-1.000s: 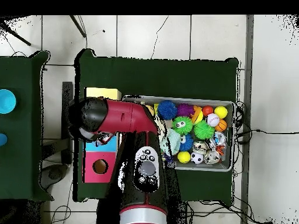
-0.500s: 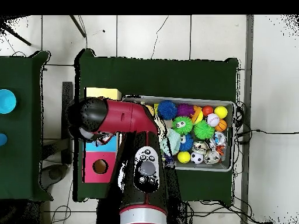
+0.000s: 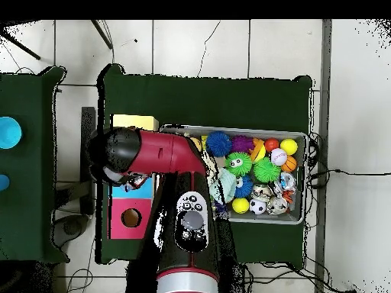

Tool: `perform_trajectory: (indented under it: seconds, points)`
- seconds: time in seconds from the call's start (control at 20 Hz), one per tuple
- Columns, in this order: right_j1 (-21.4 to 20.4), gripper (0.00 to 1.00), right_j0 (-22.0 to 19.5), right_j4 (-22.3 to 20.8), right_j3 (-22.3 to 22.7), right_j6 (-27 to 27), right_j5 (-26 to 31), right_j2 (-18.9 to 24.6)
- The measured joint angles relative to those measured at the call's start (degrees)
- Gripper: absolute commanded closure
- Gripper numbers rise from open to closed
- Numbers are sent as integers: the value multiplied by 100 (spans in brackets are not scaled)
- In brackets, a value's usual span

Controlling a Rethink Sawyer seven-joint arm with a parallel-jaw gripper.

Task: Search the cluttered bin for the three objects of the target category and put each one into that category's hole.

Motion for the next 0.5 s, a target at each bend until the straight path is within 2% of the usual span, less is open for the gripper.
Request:
perform_trajectory:
  seconds: [0.5]
  points:
    - [-36, 100, 0, 7, 51, 0, 0, 1]
